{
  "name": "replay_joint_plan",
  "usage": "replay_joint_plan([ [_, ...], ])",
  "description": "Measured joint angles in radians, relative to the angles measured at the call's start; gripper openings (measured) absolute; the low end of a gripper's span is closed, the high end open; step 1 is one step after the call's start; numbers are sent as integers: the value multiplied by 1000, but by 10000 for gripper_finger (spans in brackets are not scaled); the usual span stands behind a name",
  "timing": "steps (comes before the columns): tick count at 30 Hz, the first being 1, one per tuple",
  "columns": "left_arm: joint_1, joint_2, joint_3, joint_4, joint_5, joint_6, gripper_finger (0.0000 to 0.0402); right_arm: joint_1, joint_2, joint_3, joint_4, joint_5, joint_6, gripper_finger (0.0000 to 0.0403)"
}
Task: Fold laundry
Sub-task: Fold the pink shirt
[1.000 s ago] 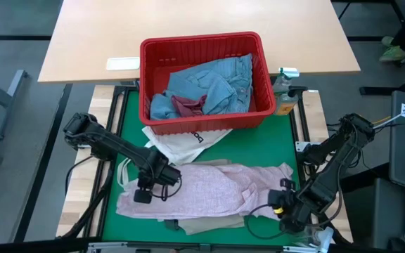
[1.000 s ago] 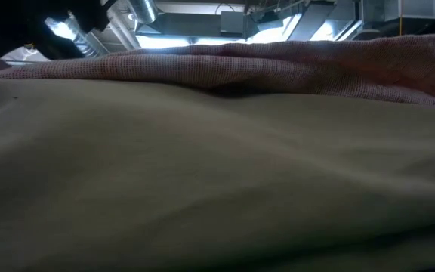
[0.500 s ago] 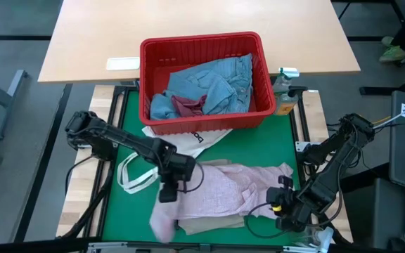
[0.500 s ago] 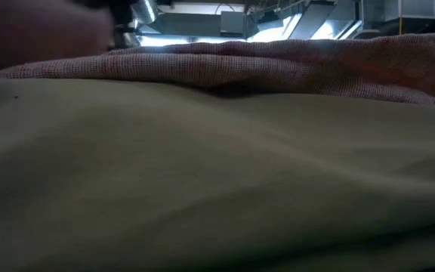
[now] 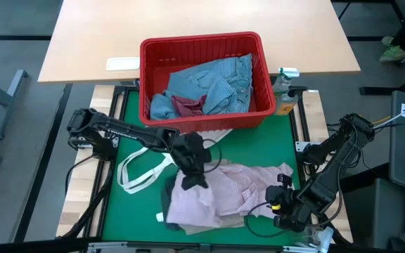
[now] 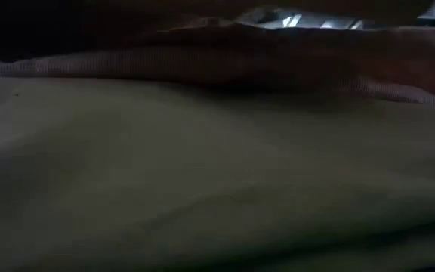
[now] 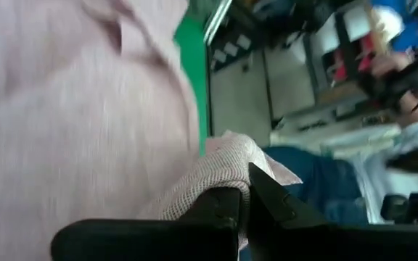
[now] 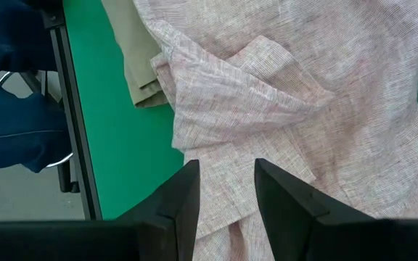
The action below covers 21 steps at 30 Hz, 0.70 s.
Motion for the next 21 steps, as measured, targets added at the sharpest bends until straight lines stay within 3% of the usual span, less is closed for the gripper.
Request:
replay_joint_plan([
  [10, 15, 13, 1, 148, -119, -5, 0, 0, 0, 0, 0, 1, 0, 131],
  [17, -9, 121, 1, 330, -69, -75, 0, 0, 0, 0, 4, 73, -1, 131],
  [21, 4, 172, 1, 345, -75, -82, 0, 0, 0, 0, 13, 93, -1, 131],
])
